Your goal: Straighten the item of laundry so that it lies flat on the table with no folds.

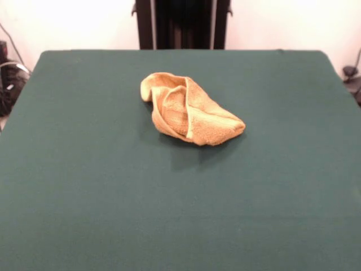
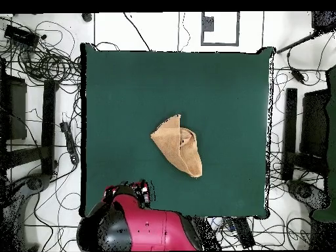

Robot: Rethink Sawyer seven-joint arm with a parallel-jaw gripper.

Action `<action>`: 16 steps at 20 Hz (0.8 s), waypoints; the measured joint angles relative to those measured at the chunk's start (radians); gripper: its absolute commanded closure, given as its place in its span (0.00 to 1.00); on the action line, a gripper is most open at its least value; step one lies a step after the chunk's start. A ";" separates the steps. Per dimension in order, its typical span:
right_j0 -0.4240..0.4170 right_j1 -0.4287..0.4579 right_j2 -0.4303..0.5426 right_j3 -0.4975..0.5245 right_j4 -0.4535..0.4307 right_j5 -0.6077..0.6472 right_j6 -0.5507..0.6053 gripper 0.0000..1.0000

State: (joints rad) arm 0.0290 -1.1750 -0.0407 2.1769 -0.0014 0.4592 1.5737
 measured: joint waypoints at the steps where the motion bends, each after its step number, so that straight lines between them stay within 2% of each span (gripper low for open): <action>1: 0.003 0.009 -0.003 0.000 0.000 -0.007 0.000 0.00; 16: 0.057 0.214 -0.026 0.002 0.001 -0.216 0.000 0.00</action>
State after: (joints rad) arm 0.0861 -0.9613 -0.0663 2.1785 -0.0006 0.2430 1.5737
